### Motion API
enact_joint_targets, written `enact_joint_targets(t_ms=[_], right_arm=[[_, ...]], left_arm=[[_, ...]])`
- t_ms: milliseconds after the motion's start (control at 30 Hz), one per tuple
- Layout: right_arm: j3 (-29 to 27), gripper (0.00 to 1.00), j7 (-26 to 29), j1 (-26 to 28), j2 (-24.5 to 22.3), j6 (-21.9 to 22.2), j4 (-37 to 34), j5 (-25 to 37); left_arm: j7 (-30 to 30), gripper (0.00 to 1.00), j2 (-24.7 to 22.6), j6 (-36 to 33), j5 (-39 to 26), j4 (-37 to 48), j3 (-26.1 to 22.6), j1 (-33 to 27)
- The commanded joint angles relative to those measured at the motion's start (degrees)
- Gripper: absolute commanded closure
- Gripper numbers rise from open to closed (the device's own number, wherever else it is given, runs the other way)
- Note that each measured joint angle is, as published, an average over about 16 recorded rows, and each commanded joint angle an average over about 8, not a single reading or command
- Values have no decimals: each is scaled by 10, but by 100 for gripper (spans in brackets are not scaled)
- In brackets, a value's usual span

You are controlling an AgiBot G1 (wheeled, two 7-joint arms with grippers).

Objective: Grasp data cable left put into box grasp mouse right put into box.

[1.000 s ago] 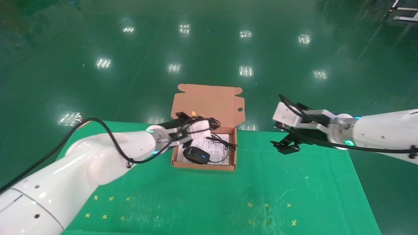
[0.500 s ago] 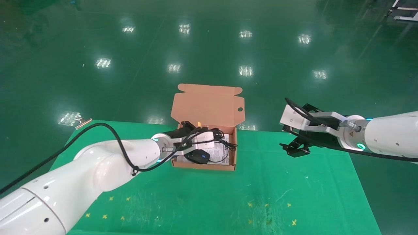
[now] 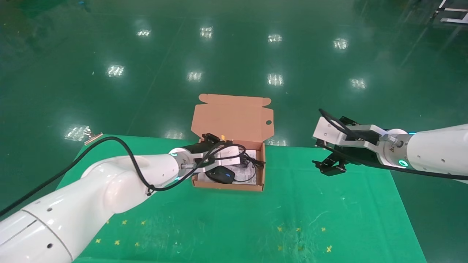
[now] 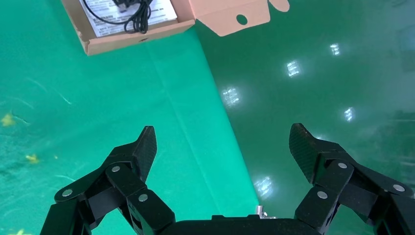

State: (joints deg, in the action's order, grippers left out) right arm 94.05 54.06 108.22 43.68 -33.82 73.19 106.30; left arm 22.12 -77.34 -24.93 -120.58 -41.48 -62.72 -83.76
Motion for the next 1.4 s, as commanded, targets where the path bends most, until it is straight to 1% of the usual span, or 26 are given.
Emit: enact_joint_targets(t_ms=[33, 167, 333, 567, 767, 967, 1400], right_arm=[[0, 0, 0, -1, 0, -1, -1, -1], [-3, 0, -2, 5, -2, 4, 2, 2], [-11, 0, -13, 26, -9, 10, 16, 11], [-13, 0, -49, 59, -7, -11, 36, 12], [-22, 0, -58, 64, -6, -24, 40, 1], [-69, 0, -82, 33, -11, -56, 39, -38], [-227, 0, -160, -78, -28, -159, 31, -173]], left_arm=[[3, 0, 5, -2, 3, -6, -1, 1], [24, 0, 9, -4, 6, 4, 5, -16], [53, 0, 14, 0, 10, 23, 23, -55], [94, 0, 10, 4, 8, 65, 44, -110], [100, 0, 9, 6, 7, 77, 49, -122], [88, 0, 29, -25, 47, 58, 71, -104], [44, 0, 116, -153, 209, -25, 158, -32]])
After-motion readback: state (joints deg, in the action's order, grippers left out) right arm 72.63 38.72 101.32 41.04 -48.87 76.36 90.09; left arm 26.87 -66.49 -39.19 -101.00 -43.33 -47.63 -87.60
